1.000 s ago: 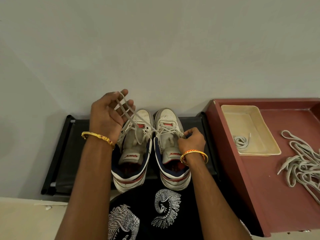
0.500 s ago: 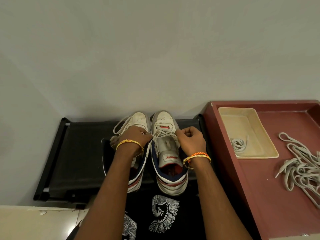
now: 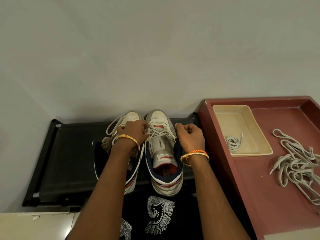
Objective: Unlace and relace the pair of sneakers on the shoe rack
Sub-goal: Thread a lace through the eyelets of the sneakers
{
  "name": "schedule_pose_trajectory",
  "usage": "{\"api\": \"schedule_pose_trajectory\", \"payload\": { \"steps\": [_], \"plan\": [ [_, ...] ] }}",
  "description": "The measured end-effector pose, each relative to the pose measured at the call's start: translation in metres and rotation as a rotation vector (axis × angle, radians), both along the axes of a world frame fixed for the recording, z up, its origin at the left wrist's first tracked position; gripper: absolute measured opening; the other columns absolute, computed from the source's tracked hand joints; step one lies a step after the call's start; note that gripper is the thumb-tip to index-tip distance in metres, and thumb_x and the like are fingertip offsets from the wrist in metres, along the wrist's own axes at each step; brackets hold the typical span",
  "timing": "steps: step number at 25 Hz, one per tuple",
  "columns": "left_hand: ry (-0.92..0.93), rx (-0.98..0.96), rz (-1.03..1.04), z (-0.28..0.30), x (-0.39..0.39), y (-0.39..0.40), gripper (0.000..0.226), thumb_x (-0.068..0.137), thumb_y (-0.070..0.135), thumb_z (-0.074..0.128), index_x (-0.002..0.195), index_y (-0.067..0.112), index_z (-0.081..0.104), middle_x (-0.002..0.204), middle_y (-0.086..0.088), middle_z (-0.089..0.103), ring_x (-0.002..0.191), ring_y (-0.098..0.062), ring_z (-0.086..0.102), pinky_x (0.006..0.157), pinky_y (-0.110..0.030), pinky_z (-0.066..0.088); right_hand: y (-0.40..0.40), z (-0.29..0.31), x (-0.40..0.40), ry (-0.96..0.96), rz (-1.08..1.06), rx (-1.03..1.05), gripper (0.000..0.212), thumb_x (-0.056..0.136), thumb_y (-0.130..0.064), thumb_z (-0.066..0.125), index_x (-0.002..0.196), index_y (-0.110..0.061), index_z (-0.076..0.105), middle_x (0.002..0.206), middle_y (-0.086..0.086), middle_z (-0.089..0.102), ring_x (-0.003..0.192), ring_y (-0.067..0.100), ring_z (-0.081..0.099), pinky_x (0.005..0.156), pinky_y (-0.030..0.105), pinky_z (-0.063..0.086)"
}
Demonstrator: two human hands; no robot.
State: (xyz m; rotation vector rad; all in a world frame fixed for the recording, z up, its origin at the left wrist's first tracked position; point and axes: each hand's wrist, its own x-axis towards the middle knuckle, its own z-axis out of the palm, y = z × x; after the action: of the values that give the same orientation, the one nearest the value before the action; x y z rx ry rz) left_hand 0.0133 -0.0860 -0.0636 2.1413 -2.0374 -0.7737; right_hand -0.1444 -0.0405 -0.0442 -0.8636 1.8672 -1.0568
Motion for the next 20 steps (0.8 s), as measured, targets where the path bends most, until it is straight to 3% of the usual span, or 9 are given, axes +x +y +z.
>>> {"api": "schedule_pose_trajectory", "payload": {
  "steps": [2,4,6,8,11,13,14,18,20],
  "plan": [
    [0.182,-0.041,0.069,0.005,0.005,0.002,0.019,0.086,0.016,0.060,0.096,0.032,0.060,0.095,0.000,0.065,0.104,-0.023,0.055,0.100,-0.043,0.033,-0.001,0.001,-0.002,0.002,-0.001,-0.010,0.019,0.085,-0.025,0.062,0.071,-0.012,0.056,0.064,-0.004,0.054,0.058,0.007,0.047,0.051,0.019,0.036],
    [0.543,-0.035,0.193,0.023,0.009,0.006,0.025,0.085,0.008,0.062,0.084,0.032,0.060,0.082,0.000,0.063,0.092,-0.022,0.058,0.087,-0.035,0.043,-0.002,0.004,-0.002,0.004,-0.001,-0.031,0.017,0.084,-0.022,0.062,0.071,-0.012,0.056,0.064,-0.003,0.053,0.056,0.007,0.047,0.052,0.020,0.037],
    [0.812,-0.003,0.282,0.052,0.012,0.011,0.019,0.081,0.007,0.067,0.079,0.027,0.068,0.085,-0.002,0.067,0.092,-0.021,0.059,0.080,-0.033,0.043,-0.005,0.009,0.001,-0.025,0.038,-0.080,0.015,0.084,-0.017,0.062,0.070,-0.013,0.059,0.064,-0.002,0.055,0.057,0.008,0.048,0.059,0.023,0.042],
    [0.951,0.054,0.263,0.081,0.014,0.017,0.010,0.074,0.018,0.070,0.079,0.025,0.074,0.093,-0.002,0.072,0.097,-0.021,0.061,0.086,-0.041,0.043,-0.004,0.020,0.008,-0.079,0.166,-0.150,0.011,0.084,-0.014,0.063,0.073,-0.015,0.064,0.070,0.000,0.062,0.064,0.010,0.056,0.064,0.025,0.047],
    [1.022,0.050,0.081,0.115,0.013,0.029,0.020,0.090,0.013,0.054,0.098,0.016,0.072,0.104,-0.001,0.072,0.106,-0.010,0.063,0.098,-0.030,0.045,0.004,0.045,0.027,-0.148,0.468,-0.305,0.010,0.084,-0.009,0.067,0.093,-0.013,0.069,0.090,0.000,0.070,0.087,0.008,0.065,0.076,0.017,0.053],
    [1.045,0.026,0.037,0.131,0.010,0.037,0.026,0.095,0.009,0.045,0.106,0.013,0.069,0.107,0.001,0.071,0.096,0.001,0.065,0.080,-0.013,0.050,0.008,0.057,0.040,-0.245,0.556,-0.393,0.023,0.083,-0.005,0.067,0.105,-0.011,0.064,0.097,0.000,0.070,0.096,0.008,0.065,0.077,0.020,0.054],
    [1.071,0.033,0.044,0.135,0.009,0.039,0.027,0.095,0.007,0.044,0.107,0.014,0.068,0.108,0.002,0.070,0.094,0.001,0.066,0.073,-0.013,0.051,0.009,0.060,0.044,-0.309,0.554,-0.422,0.023,0.084,-0.002,0.066,0.105,-0.009,0.063,0.092,0.000,0.069,0.092,0.008,0.066,0.072,0.019,0.054],
    [1.164,0.063,0.110,0.130,0.009,0.042,0.031,0.091,0.001,0.045,0.105,0.016,0.067,0.114,-0.001,0.068,0.116,-0.015,0.059,0.099,-0.037,0.044,0.009,0.064,0.043,-0.197,0.486,-0.448,0.007,0.087,-0.012,0.065,0.080,-0.014,0.065,0.069,-0.002,0.059,0.067,0.009,0.054,0.063,0.019,0.046],
    [1.139,-0.076,0.235,0.121,0.010,0.040,0.028,0.092,0.001,0.048,0.105,0.017,0.068,0.109,0.004,0.070,0.111,-0.006,0.060,0.095,-0.028,0.045,0.007,0.066,0.029,-0.267,0.460,-0.380,0.013,0.089,-0.013,0.062,0.076,-0.014,0.064,0.071,0.002,0.062,0.068,0.011,0.056,0.066,0.021,0.048]
  ]
}}
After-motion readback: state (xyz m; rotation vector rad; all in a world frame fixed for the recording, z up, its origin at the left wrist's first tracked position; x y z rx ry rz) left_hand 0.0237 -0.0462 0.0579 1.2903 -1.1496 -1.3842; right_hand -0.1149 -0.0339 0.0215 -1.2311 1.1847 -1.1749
